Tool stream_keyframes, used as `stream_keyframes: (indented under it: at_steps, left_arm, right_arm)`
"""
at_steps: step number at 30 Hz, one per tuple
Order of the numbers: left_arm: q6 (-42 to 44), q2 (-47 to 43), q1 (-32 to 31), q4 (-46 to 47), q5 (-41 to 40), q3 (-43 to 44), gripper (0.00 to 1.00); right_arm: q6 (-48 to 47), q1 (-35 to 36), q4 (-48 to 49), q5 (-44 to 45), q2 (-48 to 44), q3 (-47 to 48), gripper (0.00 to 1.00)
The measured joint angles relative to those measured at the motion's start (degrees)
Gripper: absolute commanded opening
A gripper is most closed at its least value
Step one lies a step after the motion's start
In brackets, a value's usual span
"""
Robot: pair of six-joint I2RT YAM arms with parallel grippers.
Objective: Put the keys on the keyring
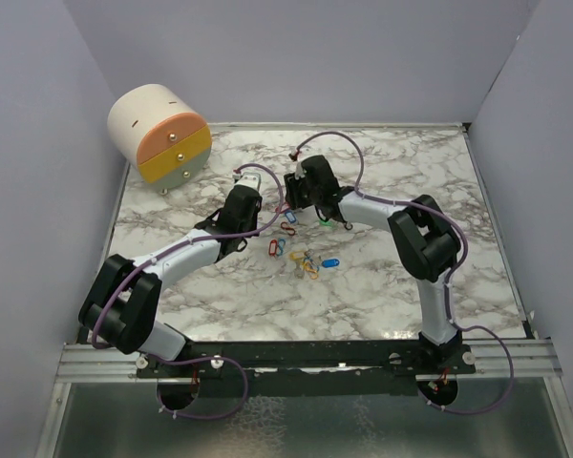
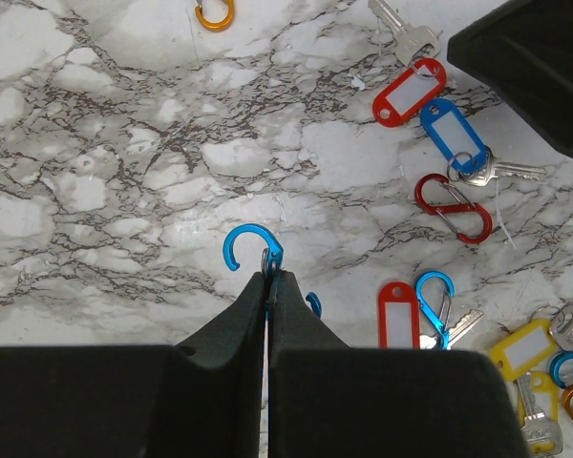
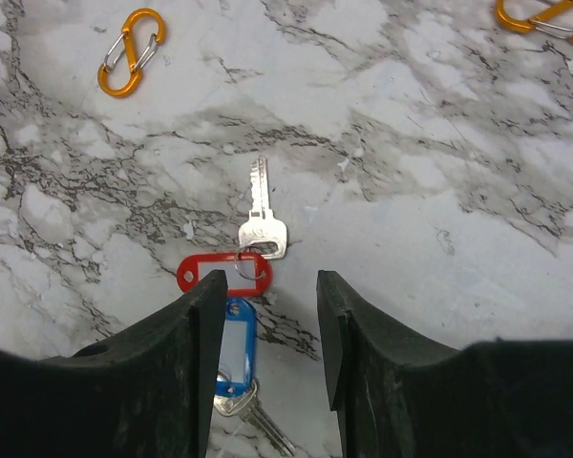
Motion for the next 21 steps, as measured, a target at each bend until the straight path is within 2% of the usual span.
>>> stream_keyframes:
  at_steps: [11,21]
  left_arm:
    - [0.00,-0.02,0.00,-0.04,-0.04,0.00,0.00]
    - [0.00,-0.02,0.00,-0.04,-0.07,0.00,0.00]
  right_arm:
    - [-6.93,3.10,-1.64,0.35,4.68,4.55,0.37]
    - [-9.07,3.74,-2.56,2.71,6.10,5.38,0.32]
